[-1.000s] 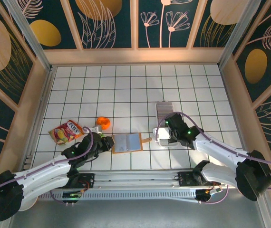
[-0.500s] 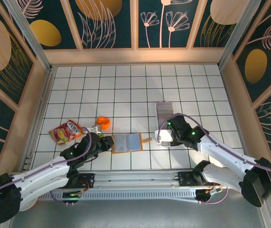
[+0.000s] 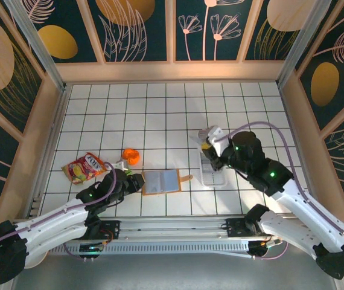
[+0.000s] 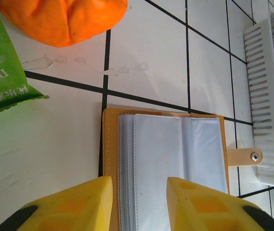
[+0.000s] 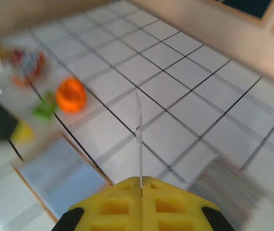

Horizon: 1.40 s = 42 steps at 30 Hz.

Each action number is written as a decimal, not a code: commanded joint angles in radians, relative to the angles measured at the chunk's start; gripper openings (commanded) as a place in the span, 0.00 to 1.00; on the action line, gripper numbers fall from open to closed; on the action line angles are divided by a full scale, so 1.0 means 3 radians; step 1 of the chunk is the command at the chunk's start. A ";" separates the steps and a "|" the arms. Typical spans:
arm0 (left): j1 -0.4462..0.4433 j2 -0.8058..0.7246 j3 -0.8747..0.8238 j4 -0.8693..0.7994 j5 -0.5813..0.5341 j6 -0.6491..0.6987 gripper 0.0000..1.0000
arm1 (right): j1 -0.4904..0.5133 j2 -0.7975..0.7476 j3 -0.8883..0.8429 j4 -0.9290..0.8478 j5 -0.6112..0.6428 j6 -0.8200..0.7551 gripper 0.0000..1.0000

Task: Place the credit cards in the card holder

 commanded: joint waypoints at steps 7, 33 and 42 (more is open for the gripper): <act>-0.0023 0.0269 0.0102 0.0139 0.0153 0.0069 0.18 | 0.0360 0.1119 -0.0703 0.1376 -0.0563 0.3414 0.00; -0.0024 0.0599 0.0091 0.0302 0.0268 0.0096 0.17 | 0.0710 0.2425 -0.0820 0.2419 -0.0625 0.3876 0.00; -0.0024 0.0612 0.0067 0.0317 0.0276 0.0076 0.16 | 0.0760 0.2488 -0.0845 0.2381 -0.0563 0.3860 0.00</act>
